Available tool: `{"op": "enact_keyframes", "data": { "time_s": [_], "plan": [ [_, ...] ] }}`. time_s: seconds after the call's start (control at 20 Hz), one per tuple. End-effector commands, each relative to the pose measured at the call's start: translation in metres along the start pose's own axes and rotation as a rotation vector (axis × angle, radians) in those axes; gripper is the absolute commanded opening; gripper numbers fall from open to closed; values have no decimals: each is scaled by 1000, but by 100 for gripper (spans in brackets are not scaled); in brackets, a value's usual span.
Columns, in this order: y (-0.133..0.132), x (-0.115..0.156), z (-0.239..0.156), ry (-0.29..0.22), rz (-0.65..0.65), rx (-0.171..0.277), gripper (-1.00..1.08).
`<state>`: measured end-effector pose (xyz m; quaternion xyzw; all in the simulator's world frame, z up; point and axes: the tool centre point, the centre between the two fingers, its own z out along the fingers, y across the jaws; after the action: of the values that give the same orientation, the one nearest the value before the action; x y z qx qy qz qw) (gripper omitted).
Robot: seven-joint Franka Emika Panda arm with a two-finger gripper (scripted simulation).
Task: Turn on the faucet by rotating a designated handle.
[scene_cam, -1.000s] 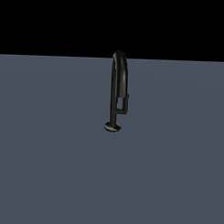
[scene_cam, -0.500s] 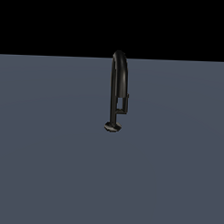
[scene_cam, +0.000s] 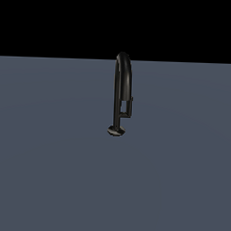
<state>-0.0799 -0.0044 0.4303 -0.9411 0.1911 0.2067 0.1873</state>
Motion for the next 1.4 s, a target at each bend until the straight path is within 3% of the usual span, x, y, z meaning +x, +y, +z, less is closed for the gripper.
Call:
{"op": "enact_keyframes", "data": {
  "time_s": [0.0,0.75,1.35],
  "plan": [
    [-1,16,2,-38,35,33,-100],
    [2,112,25,-279,252,238,-100],
    [17,190,66,-502,453,429,-100]
  ]
}}
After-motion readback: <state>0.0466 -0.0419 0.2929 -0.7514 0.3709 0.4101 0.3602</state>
